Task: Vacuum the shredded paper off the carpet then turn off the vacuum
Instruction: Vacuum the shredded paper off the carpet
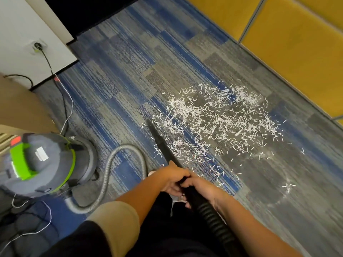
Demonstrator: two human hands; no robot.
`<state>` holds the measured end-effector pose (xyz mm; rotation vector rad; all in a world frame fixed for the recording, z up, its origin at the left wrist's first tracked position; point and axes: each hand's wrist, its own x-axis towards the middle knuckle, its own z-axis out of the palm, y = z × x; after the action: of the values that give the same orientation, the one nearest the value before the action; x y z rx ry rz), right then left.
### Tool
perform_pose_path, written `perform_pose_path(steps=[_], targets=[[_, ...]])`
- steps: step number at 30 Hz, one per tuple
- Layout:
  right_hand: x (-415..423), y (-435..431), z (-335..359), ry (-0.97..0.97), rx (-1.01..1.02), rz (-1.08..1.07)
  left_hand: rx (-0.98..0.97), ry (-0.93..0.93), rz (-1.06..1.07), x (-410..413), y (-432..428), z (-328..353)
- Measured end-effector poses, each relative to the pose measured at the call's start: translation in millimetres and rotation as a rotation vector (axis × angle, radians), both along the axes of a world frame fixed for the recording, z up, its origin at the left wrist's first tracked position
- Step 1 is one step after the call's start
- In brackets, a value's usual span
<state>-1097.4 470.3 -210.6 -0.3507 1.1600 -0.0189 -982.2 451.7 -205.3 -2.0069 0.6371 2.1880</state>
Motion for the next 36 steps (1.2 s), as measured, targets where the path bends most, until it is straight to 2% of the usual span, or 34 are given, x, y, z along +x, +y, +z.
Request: perform_pose_path(steps=[10,16,25,32,36], targets=[[-31.0,8.7,-2.1,-0.048,-0.046,0.082,-0.001,-0.047,0.123,-31.6,15.8,2.0],[-42.2,1.9,-5.9,-0.017,-0.070,0.121,0.010,0.020,0.148,-39.7,8.8,8.8],[-33.8,6.0,-10.6,-0.077,-0.008,0.121,0.079,-0.015,0.163,-28.4,15.3,-6.8],[-32.4,4.4,-15.4,0.028,-0.004,0.020,-0.019,-0.044,0.177,-29.9,15.3,-16.9],[-23.6,1.4,-7.3,0.026,-0.015,-0.020,-0.017,-0.034,0.135,-19.9,9.9,-17.1]])
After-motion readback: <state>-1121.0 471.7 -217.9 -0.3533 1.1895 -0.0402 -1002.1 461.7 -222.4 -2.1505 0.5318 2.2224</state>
